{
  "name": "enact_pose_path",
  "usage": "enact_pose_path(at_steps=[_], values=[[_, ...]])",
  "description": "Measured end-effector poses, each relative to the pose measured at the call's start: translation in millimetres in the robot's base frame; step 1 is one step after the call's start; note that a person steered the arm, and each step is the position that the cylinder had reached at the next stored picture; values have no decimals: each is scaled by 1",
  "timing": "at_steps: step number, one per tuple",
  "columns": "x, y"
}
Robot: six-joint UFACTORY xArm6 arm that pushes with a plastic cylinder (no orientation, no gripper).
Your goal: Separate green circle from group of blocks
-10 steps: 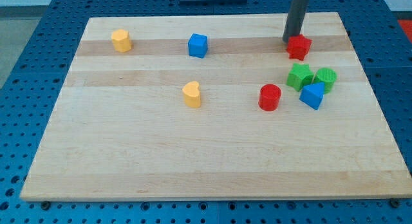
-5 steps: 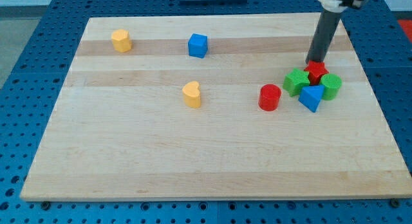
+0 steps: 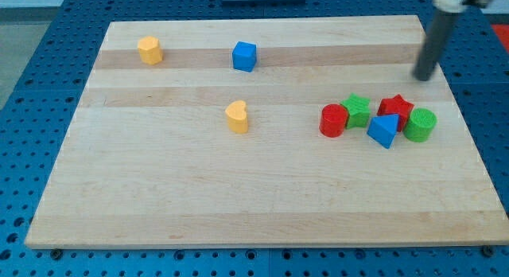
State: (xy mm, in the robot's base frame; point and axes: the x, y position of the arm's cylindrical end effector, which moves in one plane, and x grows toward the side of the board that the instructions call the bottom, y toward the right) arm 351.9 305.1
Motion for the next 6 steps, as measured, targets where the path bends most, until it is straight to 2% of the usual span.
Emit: enact_pose_path(at_steps=[1,3,5,6], values=[[4,40],[24,40],[134,-21],[189,-32]])
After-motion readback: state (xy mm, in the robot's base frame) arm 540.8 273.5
